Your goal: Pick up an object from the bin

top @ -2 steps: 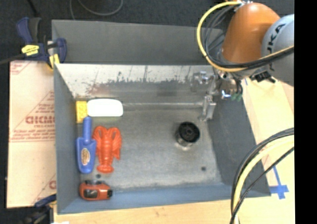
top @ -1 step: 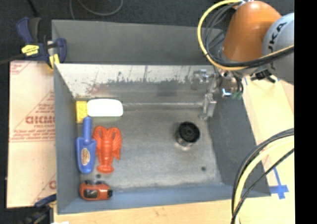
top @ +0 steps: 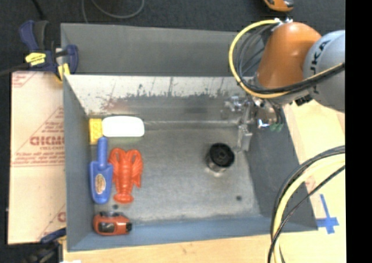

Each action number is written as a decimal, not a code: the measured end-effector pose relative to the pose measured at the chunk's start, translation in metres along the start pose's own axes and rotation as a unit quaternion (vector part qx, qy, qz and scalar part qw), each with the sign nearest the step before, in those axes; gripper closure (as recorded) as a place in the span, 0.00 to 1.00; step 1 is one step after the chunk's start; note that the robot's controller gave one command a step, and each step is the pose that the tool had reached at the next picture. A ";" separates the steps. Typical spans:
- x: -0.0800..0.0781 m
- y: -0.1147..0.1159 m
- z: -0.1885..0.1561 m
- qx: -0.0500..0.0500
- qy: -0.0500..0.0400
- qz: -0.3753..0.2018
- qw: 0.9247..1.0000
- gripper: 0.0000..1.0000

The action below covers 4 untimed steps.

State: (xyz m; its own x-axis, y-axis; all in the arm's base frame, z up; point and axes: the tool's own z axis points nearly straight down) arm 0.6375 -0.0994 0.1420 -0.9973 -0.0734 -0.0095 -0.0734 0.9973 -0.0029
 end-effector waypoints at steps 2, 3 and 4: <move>0.033 0.008 0.067 0.000 0.005 0.045 0.999 1.00; 0.033 0.008 0.067 0.001 0.005 0.044 0.999 1.00; 0.035 0.035 0.065 0.003 -0.002 0.050 0.999 1.00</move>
Offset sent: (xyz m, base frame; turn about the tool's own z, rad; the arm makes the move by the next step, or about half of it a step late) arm -0.0351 0.0088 -0.0720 0.0917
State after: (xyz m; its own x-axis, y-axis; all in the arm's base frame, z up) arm 0.6003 -0.0674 0.0766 -0.9996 0.0258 -0.0132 0.0259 0.9996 -0.0073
